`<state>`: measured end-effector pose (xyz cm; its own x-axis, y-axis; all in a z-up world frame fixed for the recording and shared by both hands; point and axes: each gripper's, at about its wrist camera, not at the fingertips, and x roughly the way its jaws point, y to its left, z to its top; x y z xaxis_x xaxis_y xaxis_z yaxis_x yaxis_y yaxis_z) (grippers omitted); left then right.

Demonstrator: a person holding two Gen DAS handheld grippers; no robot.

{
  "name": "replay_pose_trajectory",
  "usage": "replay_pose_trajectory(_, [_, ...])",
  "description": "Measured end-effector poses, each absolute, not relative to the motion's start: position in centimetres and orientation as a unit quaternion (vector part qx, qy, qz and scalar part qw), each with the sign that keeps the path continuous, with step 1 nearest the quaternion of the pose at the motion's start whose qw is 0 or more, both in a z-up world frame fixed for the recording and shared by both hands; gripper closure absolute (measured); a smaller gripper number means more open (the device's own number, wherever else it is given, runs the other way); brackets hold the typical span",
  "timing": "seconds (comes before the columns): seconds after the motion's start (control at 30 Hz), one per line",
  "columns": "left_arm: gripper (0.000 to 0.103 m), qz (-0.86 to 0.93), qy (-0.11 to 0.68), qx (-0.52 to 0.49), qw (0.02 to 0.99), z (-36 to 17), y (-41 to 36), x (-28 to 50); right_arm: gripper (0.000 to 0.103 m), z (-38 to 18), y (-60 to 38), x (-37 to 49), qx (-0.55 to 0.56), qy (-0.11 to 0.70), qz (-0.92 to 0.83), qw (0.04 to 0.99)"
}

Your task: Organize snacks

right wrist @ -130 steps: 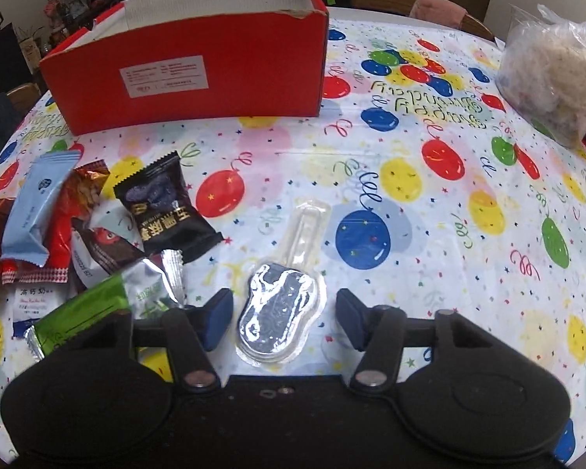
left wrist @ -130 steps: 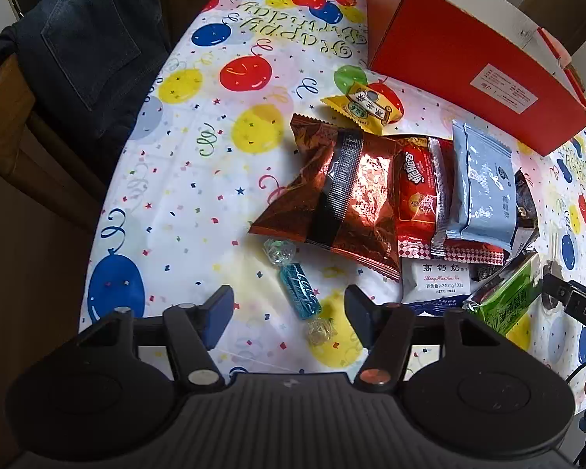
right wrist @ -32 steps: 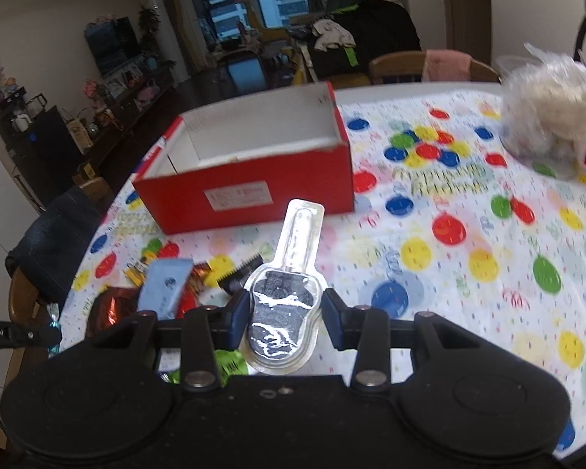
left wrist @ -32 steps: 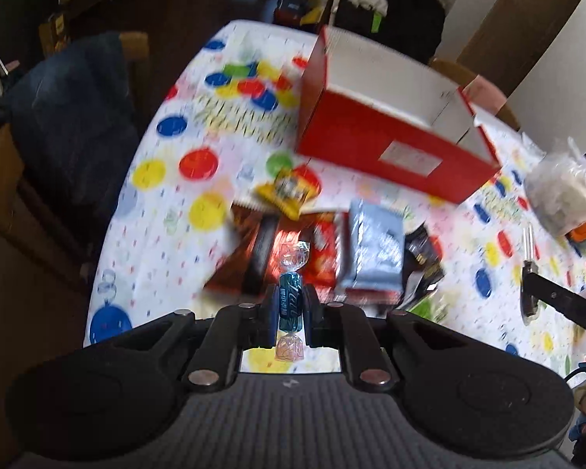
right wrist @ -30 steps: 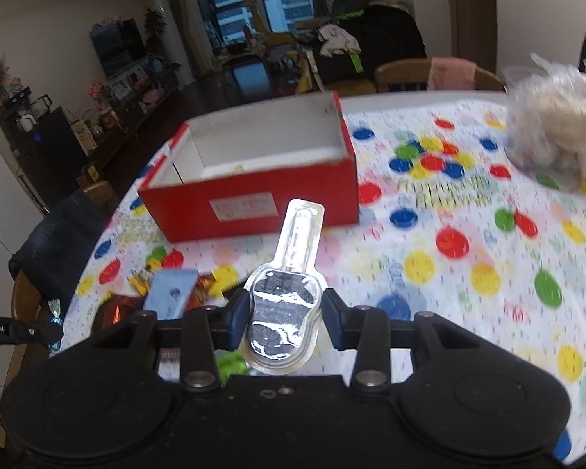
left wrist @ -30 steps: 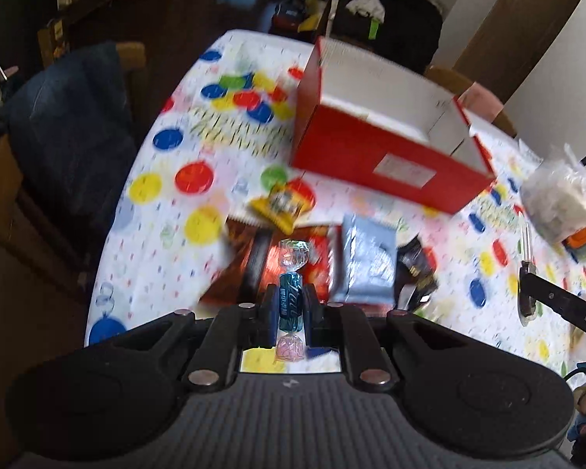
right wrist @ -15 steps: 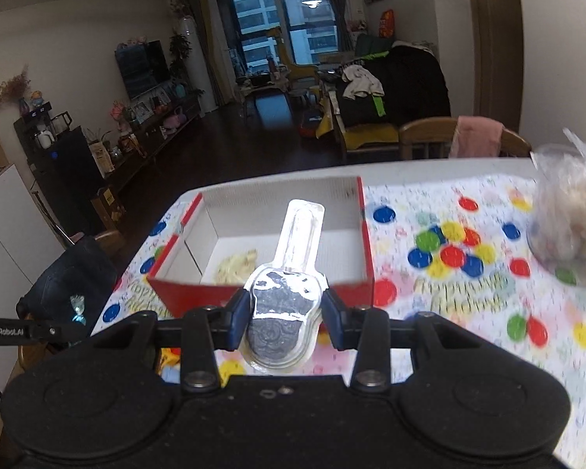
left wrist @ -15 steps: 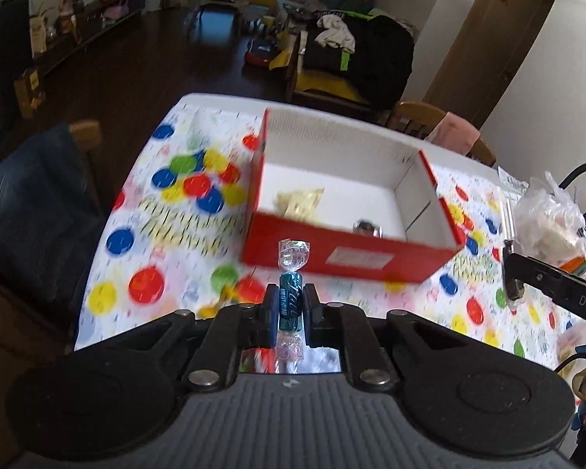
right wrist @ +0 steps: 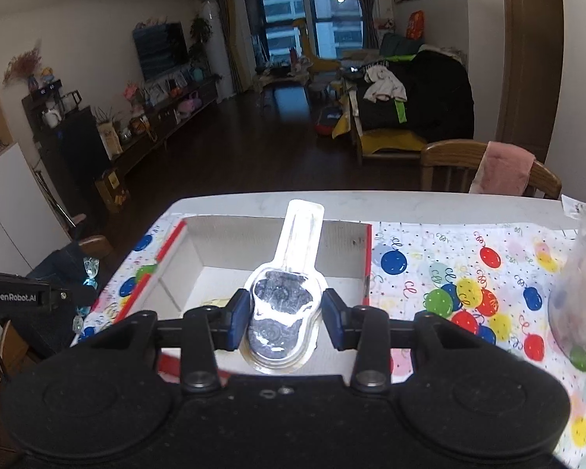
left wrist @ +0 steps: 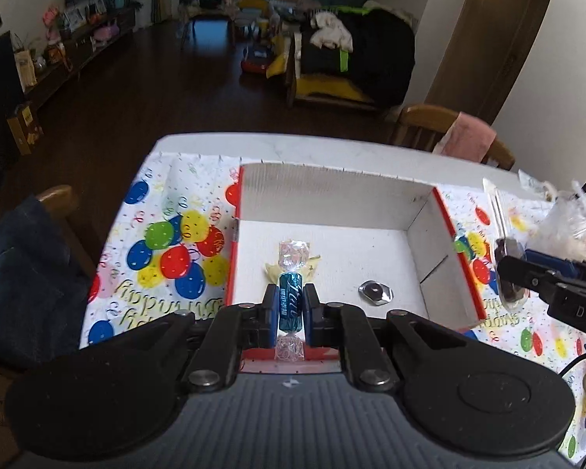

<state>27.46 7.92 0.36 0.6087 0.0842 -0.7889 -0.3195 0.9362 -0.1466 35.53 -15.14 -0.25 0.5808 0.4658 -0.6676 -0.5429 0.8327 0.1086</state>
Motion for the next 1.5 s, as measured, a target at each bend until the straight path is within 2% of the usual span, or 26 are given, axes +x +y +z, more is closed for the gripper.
replay_pose_trajectory(0.7, [0.091, 0.149, 0.534, -0.11, 0.825, -7.1, 9.4, 39.3, 0.064, -8.6, -7.2, 44.4, -0.142, 0.472, 0.309, 0.813])
replay_pose_trajectory(1.13, [0.091, 0.146, 0.589, -0.087, 0.79, -11.0, 9.4, 42.2, 0.064, -12.8, -4.9, 46.3, -0.178, 0.538, 0.307, 0.765])
replay_pose_trajectory(1.5, [0.091, 0.143, 0.603, -0.09, 0.78, -11.5, 9.6, 42.6, 0.063, -13.8, -4.5, 46.9, -0.182, 0.558, 0.305, 0.75])
